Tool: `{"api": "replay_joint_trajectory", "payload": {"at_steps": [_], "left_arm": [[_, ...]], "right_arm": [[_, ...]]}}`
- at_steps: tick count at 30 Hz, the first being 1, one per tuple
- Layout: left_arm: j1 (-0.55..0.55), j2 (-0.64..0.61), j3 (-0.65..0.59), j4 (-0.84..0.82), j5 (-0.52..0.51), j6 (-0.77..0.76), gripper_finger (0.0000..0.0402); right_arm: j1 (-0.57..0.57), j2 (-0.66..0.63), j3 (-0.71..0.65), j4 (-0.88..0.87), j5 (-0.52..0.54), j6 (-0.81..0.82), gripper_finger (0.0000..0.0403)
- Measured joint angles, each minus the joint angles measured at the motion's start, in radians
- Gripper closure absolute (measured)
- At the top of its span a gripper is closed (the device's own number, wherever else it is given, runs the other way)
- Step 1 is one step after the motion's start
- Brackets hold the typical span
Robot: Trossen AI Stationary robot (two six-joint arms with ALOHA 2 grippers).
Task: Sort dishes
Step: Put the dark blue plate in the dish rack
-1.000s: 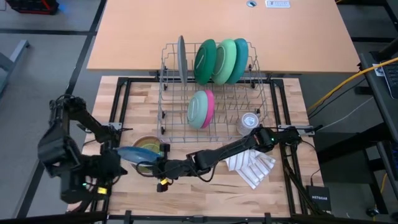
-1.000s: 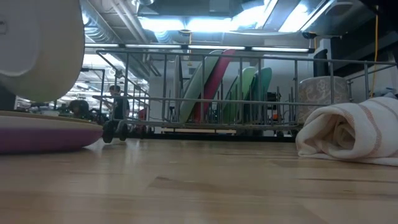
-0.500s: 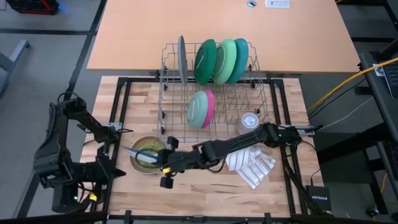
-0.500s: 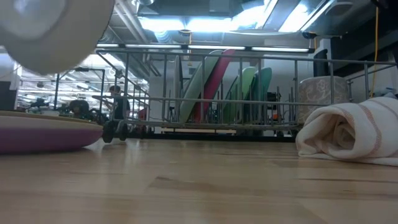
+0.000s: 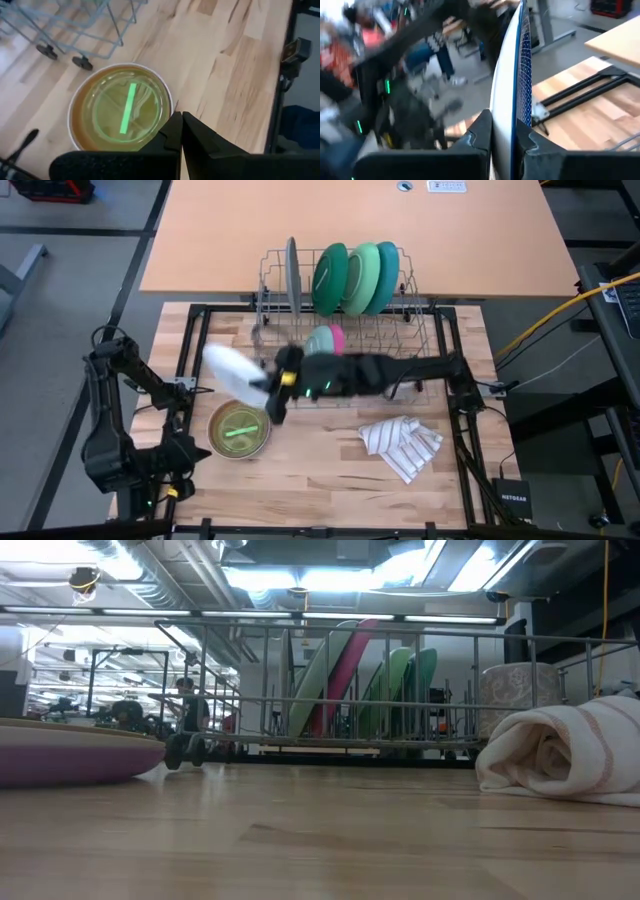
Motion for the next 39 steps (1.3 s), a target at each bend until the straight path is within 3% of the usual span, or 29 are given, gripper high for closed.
{"api": "replay_joint_trajectory", "payload": {"at_steps": [4, 8, 12, 20, 29, 34, 39], "left_arm": [[0.000, 0.000, -0.082, 0.103, -0.033, -0.013, 0.0402], [0.014, 0.001, -0.170, 0.224, -0.154, -0.005, 0.0402], [0.063, 0.001, -0.246, 0.325, -0.208, 0.047, 0.0402], [0.224, 0.001, -0.329, 0.500, -0.208, 0.216, 0.0402], [0.338, 0.001, -0.375, 0.734, -0.195, 0.406, 0.0402], [0.349, 0.001, -0.376, 0.754, -0.184, 0.438, 0.0402], [0.348, 0.001, -0.376, 0.751, -0.182, 0.444, 0.0402]], "right_arm": [[-0.065, -0.048, 0.000, -0.004, 0.000, 0.083, 0.0377], [-0.125, -0.089, 0.000, -0.097, -0.019, 0.172, 0.0377], [-0.192, -0.128, 0.000, -0.234, -0.147, 0.308, 0.0380], [-0.289, -0.141, -0.001, -0.338, -0.273, 0.435, 0.0383], [-0.391, -0.141, -0.001, -0.465, -0.276, 0.562, 0.0383], [-0.434, -0.140, -0.001, -0.650, -0.270, 0.618, 0.0383], [-0.438, -0.138, -0.001, -0.644, -0.239, 0.630, 0.0384]]}}
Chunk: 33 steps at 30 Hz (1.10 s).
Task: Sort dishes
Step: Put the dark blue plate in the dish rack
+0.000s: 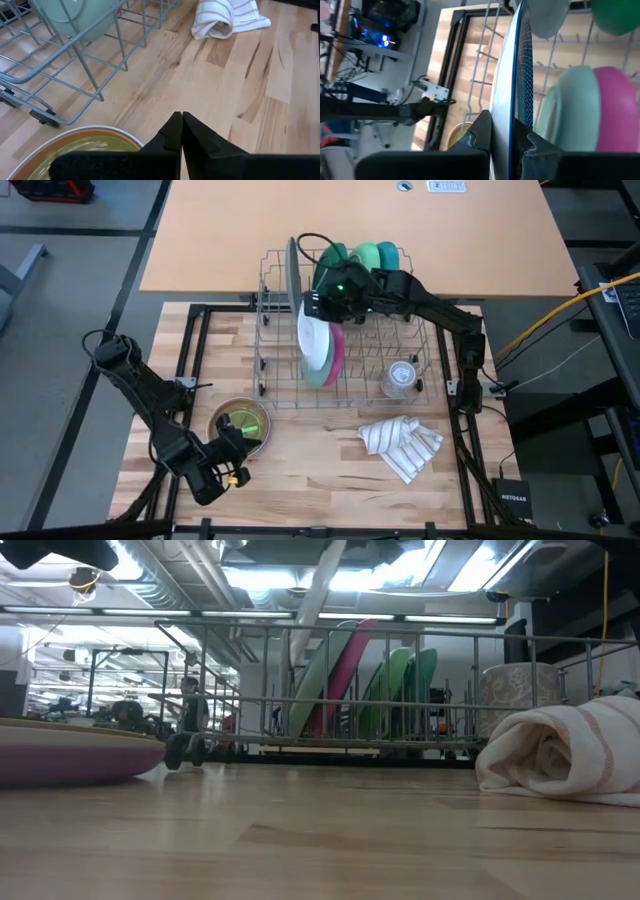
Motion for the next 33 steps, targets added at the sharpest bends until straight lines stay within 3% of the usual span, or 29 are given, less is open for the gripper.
{"api": "replay_joint_trajectory", "payload": {"at_steps": [7, 33], "left_arm": [[-0.001, 0.000, 0.000, 0.000, 0.000, 0.000, 0.0402], [-0.001, 0.000, 0.000, -0.003, 0.015, 0.000, 0.0401]], "right_arm": [[0.001, 0.016, 0.000, 0.022, -0.064, 0.061, 0.0384], [0.015, 0.183, -0.036, 0.027, -0.092, 0.062, 0.0376]]}}
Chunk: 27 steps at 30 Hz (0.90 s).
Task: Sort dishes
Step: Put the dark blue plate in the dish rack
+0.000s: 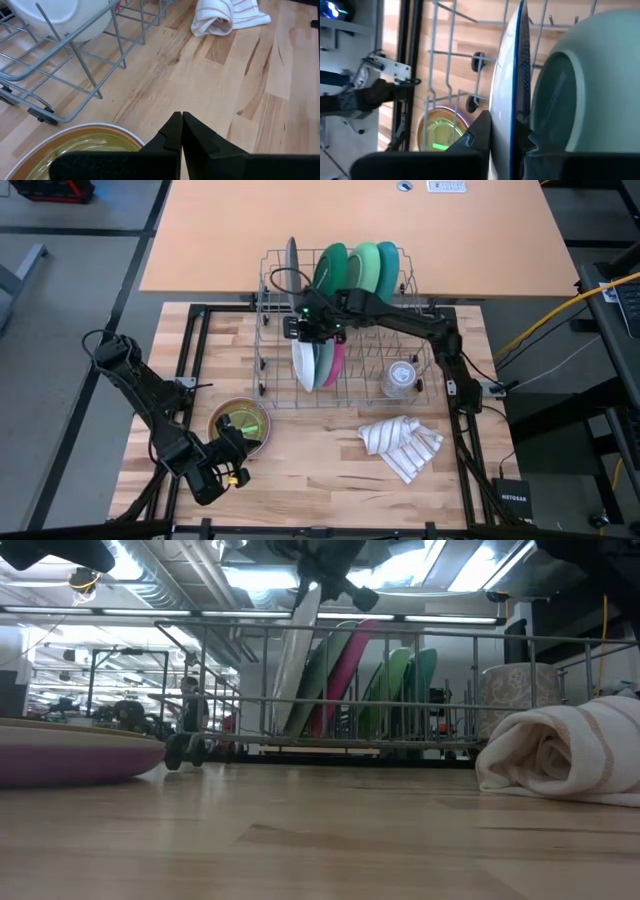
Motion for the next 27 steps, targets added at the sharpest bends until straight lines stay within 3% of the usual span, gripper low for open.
{"api": "replay_joint_trajectory", "payload": {"at_steps": [8, 27], "left_arm": [[-0.001, 0.000, 0.000, -0.002, 0.000, 0.000, 0.0402], [-0.019, 0.000, 0.000, -0.002, 0.007, 0.000, 0.0402]], "right_arm": [[0.000, 0.014, 0.002, 0.015, -0.025, 0.000, 0.0335], [-0.040, 0.014, 0.002, 0.008, -0.018, -0.005, 0.0329]]}}
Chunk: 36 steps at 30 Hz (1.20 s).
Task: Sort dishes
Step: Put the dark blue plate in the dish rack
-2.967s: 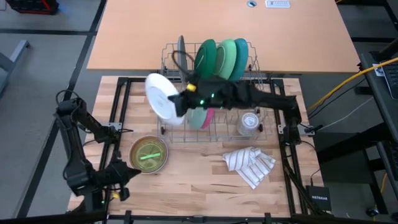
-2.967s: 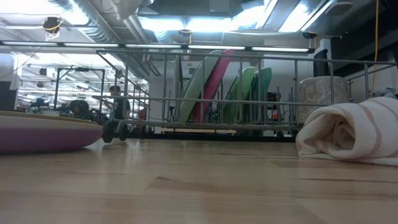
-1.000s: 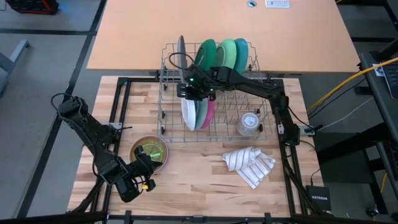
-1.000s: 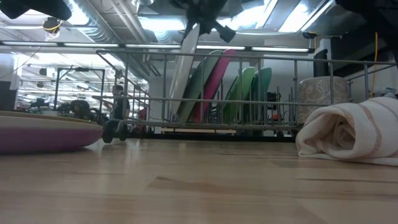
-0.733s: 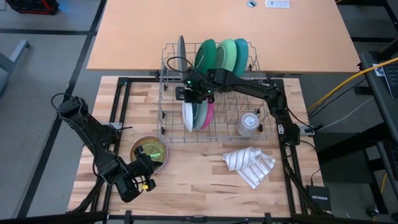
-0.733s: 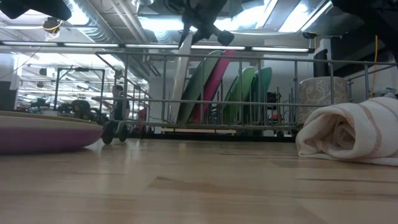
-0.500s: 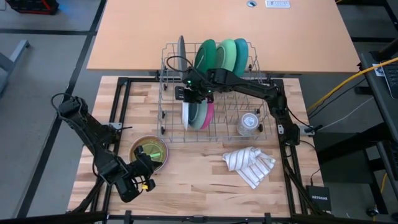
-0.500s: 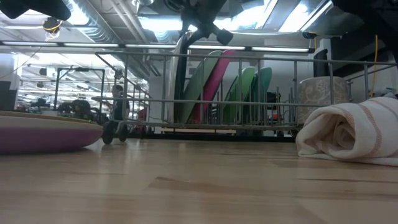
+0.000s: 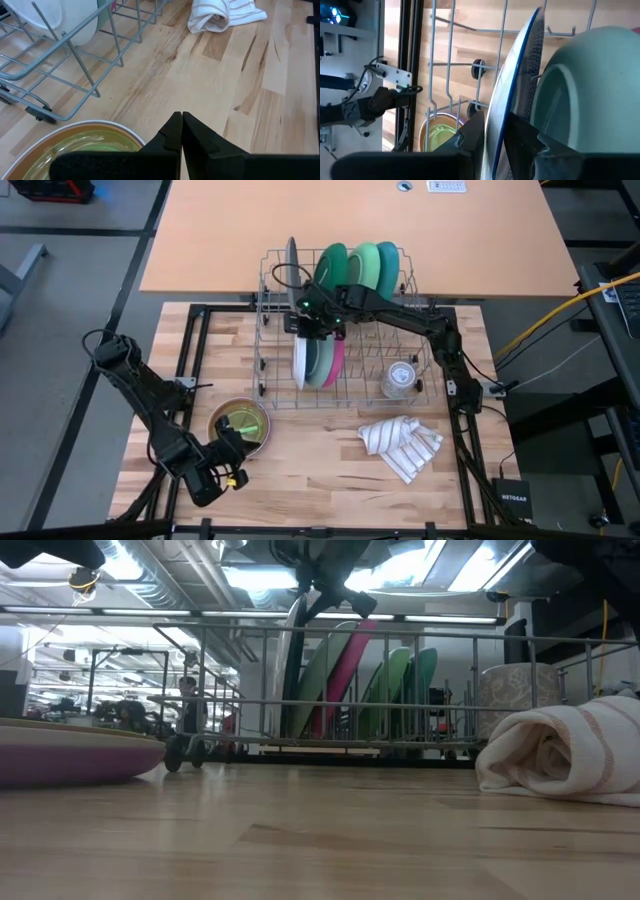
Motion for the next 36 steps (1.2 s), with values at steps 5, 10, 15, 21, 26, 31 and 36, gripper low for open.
{"api": "replay_joint_trajectory", "payload": {"at_steps": [5, 10, 15, 21, 26, 31, 36], "left_arm": [[-0.004, 0.000, 0.000, -0.001, 0.000, 0.000, 0.0402], [-0.004, 0.000, 0.000, -0.005, 0.000, 0.000, 0.0402], [-0.004, 0.000, 0.000, -0.005, 0.000, 0.000, 0.0402], [-0.004, 0.000, 0.000, -0.004, 0.000, 0.000, 0.0402], [-0.004, 0.000, 0.000, -0.004, 0.000, 0.000, 0.0402], [-0.004, 0.000, 0.000, -0.004, 0.000, 0.000, 0.0401], [-0.004, 0.000, 0.000, -0.005, 0.000, 0.002, 0.0402]], "right_arm": [[-0.028, 0.000, 0.000, 0.001, -0.106, 0.000, 0.0329], [-0.042, 0.000, 0.000, 0.008, -0.221, 0.000, 0.0329], [-0.067, 0.000, 0.004, 0.019, -0.252, 0.000, 0.0329], [-0.110, 0.000, 0.006, 0.018, -0.254, 0.000, 0.0329], [-0.140, 0.000, 0.006, 0.018, -0.259, 0.000, 0.0329], [-0.178, 0.000, 0.007, 0.018, -0.302, 0.000, 0.0329], [-0.217, 0.000, 0.007, 0.018, -0.320, -0.010, 0.0329]]}}
